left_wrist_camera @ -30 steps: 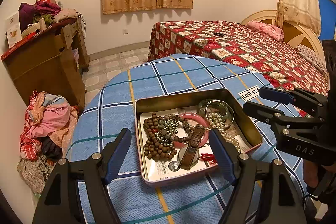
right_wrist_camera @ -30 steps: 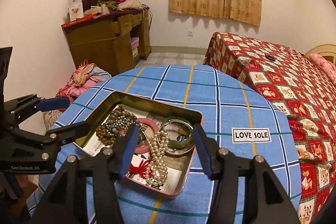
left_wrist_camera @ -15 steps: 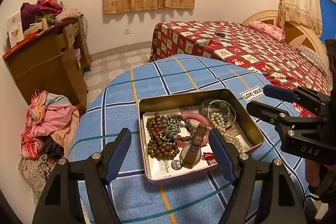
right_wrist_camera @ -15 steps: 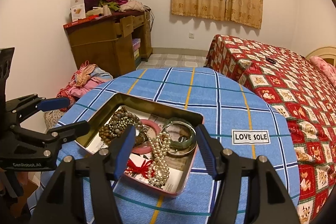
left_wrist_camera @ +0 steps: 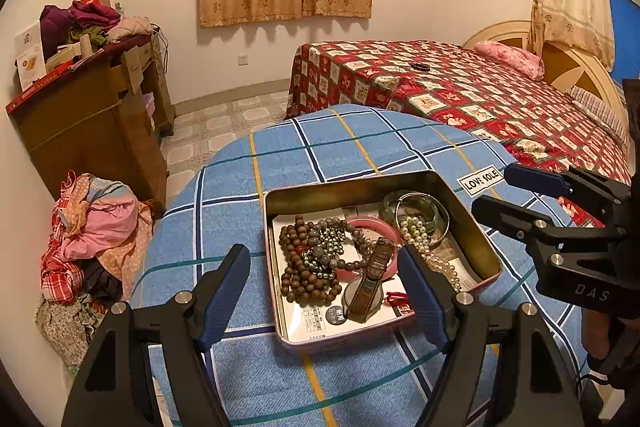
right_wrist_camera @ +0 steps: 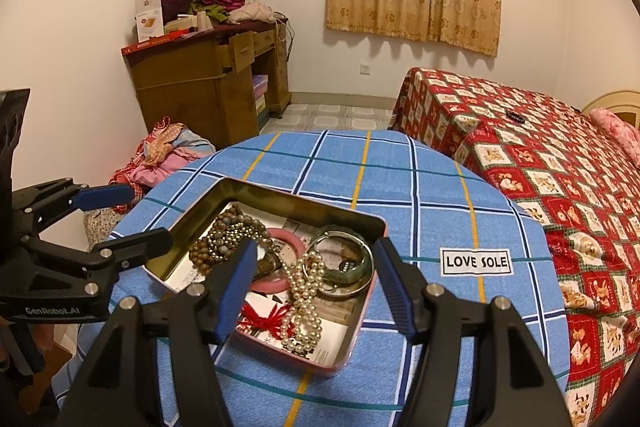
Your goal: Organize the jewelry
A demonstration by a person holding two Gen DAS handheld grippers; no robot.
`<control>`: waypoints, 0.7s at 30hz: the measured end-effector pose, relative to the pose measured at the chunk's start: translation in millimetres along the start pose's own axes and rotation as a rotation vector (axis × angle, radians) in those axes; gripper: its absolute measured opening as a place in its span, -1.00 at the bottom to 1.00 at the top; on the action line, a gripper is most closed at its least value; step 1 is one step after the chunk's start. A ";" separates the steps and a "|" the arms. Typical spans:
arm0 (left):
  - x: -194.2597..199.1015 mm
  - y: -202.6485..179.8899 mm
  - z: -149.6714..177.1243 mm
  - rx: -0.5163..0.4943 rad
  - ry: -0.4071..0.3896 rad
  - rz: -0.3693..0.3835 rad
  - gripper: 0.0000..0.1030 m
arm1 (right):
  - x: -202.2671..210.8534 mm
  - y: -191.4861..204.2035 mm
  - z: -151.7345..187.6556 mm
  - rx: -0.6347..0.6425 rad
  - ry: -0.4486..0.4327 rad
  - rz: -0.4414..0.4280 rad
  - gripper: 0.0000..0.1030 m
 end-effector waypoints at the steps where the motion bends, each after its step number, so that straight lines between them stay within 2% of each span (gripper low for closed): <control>1: 0.2 -0.4 0.2 -0.001 -0.001 -0.002 0.48 | 0.7 -0.3 -0.6 0.000 -0.001 0.001 0.24; 14: 0.8 -2.4 0.3 -0.005 0.011 0.002 0.48 | 1.8 -1.0 -1.3 0.000 -0.001 0.001 0.27; 21: 2.1 -3.6 -2.0 -0.007 -0.015 -0.038 0.48 | 1.2 -0.4 -0.5 0.003 -0.001 0.000 0.28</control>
Point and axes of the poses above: each gripper's, at about its wrist camera, not at the fingertips, and x roughly against the way its jaws point, y to its left, z to its underside, the point moved 1 cm from there along -x, roughly the way its jaws point, and after that the axes turned 15 degrees about x, right-handed, at the moved point
